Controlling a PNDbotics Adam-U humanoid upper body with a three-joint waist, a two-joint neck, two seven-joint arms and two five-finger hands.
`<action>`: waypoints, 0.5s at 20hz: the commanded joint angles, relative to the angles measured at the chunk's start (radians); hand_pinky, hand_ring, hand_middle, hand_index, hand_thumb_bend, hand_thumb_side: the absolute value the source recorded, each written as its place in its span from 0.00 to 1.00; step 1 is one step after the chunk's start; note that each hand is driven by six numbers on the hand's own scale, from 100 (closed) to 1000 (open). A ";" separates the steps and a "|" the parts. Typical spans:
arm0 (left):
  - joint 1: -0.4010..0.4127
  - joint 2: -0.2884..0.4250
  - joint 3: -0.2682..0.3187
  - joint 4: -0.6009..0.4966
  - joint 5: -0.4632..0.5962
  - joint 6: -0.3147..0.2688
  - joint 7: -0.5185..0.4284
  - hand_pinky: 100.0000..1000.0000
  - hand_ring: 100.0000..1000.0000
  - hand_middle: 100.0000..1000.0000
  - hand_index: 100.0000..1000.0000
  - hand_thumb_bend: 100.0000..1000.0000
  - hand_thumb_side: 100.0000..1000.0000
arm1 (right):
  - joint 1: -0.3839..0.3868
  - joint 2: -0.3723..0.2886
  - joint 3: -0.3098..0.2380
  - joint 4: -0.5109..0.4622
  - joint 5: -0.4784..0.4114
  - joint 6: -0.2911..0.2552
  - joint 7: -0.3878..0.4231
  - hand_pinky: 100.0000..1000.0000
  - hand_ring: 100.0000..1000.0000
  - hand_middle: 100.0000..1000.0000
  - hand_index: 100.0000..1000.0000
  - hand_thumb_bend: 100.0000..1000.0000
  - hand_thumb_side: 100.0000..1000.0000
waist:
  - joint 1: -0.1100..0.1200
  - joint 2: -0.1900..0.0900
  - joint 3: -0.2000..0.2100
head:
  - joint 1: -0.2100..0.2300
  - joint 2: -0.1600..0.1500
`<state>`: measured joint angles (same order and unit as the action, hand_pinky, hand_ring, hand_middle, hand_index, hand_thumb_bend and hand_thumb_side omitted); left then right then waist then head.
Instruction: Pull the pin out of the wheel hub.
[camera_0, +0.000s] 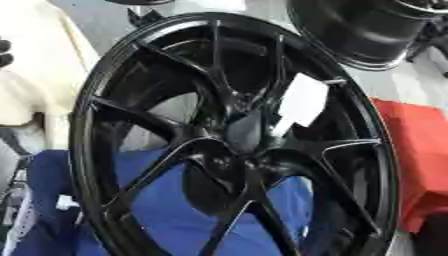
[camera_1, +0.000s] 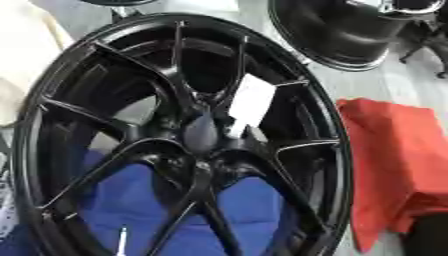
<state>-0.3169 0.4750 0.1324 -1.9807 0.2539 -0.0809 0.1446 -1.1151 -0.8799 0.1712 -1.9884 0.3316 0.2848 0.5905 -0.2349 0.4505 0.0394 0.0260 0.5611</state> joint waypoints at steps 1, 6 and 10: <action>-0.004 0.008 0.002 -0.019 -0.004 0.001 0.003 0.81 0.75 0.64 0.75 0.00 0.64 | -0.017 -0.017 -0.029 -0.012 0.000 0.001 -0.016 0.85 0.75 0.69 0.76 0.27 0.00 | 0.010 -0.028 -0.002 | 0.003 0.001; -0.003 0.008 0.002 -0.019 -0.003 0.001 0.003 0.81 0.75 0.64 0.75 0.00 0.64 | -0.022 -0.013 -0.037 -0.012 0.006 -0.001 -0.028 0.84 0.75 0.69 0.76 0.27 0.00 | 0.010 -0.029 -0.001 | 0.003 0.000; -0.002 0.007 0.001 -0.019 -0.004 0.002 0.003 0.81 0.75 0.64 0.75 0.00 0.64 | -0.023 -0.012 -0.037 -0.012 0.007 -0.003 -0.030 0.85 0.75 0.69 0.76 0.27 0.00 | 0.009 -0.029 -0.001 | 0.003 -0.001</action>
<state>-0.3160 0.4748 0.1325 -1.9807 0.2539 -0.0804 0.1450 -1.1226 -0.8732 0.1536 -1.9884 0.3324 0.2820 0.5649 -0.2357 0.4504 0.0395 0.0288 0.5611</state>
